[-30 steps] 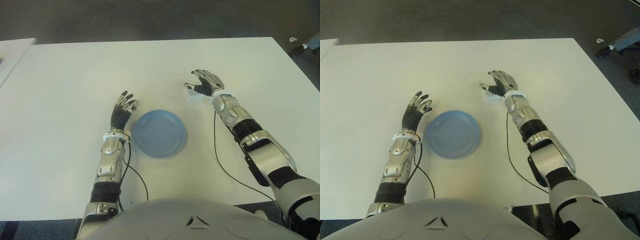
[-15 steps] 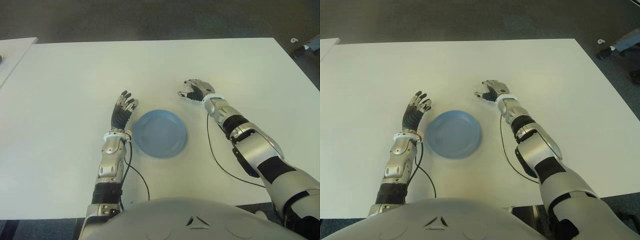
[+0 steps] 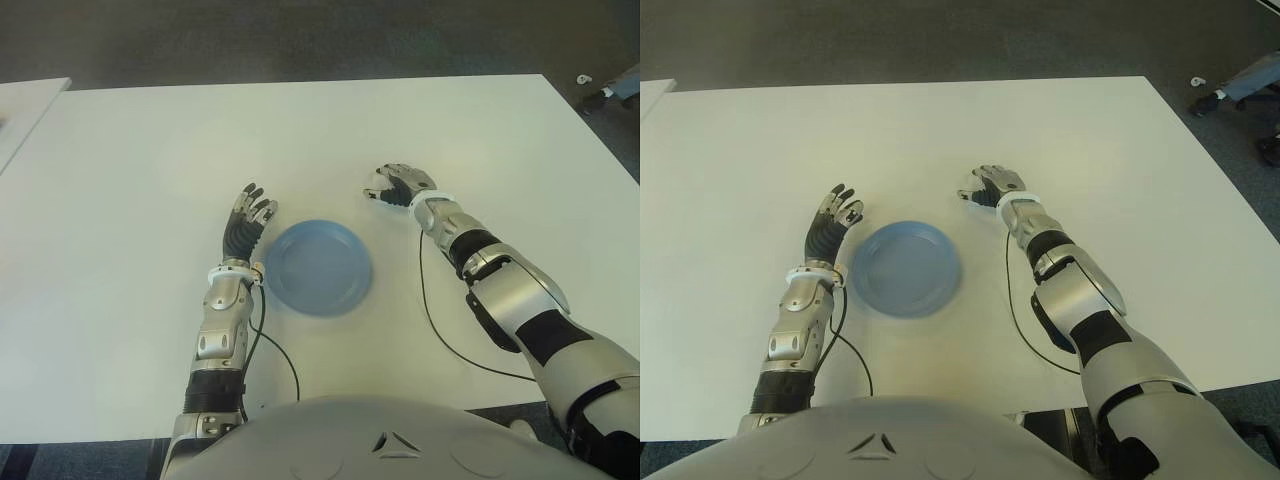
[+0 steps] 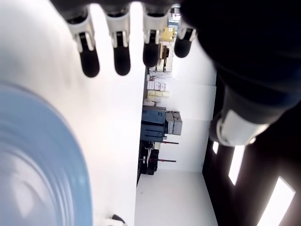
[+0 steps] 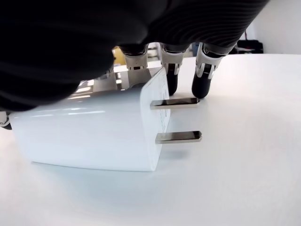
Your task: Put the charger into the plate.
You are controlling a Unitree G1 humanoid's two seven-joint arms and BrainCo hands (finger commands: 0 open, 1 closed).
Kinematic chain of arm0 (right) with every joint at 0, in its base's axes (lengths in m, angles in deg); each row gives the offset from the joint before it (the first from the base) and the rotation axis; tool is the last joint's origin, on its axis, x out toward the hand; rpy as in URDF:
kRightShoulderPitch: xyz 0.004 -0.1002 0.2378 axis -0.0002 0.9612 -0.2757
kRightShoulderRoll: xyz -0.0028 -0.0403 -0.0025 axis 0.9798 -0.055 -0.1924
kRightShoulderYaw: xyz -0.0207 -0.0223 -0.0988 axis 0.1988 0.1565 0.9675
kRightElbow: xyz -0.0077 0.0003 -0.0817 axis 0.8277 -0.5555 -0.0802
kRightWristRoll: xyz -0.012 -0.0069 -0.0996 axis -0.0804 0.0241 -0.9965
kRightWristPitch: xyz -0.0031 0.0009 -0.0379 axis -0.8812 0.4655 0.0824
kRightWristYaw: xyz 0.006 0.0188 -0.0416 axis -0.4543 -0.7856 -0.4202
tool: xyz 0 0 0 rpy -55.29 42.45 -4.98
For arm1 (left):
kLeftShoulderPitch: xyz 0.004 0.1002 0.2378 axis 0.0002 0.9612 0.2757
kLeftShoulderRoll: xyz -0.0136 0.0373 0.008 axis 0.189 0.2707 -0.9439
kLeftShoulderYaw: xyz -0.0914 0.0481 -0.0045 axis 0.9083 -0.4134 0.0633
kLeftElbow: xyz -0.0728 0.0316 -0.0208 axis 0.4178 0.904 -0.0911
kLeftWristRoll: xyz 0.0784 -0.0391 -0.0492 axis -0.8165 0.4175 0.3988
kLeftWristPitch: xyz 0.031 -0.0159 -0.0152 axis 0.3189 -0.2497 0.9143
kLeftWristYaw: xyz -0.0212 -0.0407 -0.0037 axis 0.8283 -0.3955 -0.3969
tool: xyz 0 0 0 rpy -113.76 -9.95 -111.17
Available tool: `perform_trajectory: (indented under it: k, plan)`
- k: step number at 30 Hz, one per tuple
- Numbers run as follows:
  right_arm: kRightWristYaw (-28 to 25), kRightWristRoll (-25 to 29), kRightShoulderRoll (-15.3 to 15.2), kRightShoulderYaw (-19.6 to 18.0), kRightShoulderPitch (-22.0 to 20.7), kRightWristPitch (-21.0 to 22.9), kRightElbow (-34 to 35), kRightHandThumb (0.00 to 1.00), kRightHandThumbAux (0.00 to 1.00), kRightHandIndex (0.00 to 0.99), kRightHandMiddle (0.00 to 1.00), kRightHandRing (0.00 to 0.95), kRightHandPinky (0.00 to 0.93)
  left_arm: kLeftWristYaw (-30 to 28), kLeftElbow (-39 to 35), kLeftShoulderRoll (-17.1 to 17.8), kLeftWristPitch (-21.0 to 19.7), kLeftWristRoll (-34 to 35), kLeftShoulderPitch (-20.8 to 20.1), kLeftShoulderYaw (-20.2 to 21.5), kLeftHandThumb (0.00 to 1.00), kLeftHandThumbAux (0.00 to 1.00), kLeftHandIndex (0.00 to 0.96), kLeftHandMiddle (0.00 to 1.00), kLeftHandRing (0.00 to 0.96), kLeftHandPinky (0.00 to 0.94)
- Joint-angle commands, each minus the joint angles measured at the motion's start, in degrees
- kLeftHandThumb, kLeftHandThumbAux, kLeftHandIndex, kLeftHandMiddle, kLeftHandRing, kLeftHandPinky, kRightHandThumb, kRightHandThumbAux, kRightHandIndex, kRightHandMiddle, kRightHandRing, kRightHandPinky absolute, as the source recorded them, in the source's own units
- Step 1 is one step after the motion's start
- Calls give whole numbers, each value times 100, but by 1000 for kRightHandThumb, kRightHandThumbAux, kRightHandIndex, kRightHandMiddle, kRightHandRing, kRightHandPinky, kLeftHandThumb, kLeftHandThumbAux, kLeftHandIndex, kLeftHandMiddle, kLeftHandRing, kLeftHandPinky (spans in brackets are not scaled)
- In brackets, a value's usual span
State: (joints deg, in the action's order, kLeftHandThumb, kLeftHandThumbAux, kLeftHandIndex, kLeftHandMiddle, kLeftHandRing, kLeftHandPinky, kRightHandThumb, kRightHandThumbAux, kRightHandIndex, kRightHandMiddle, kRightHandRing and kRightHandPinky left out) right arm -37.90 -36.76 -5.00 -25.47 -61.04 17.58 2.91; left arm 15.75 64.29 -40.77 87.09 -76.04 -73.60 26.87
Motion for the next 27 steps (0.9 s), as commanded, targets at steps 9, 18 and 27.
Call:
perform_trajectory:
  k: [9,18,27]
  plan:
    - [-716,-147,-75,260,-25,-259,-189,344,140,0,0,0,0,-104,-93,29,-82,118,79,-64,147,590,35,127,165,221]
    - [-1283,-172,-243,465,-208,-533,-164,361,134,0,0,0,0,-116,-76,43,-71,129,62,-78,141,588,38,130,166,218]
    - [-1073,-199,-354,595,-136,-802,-170,380,136,0,0,0,0,-109,-103,47,-93,143,74,-89,128,589,38,124,158,216]
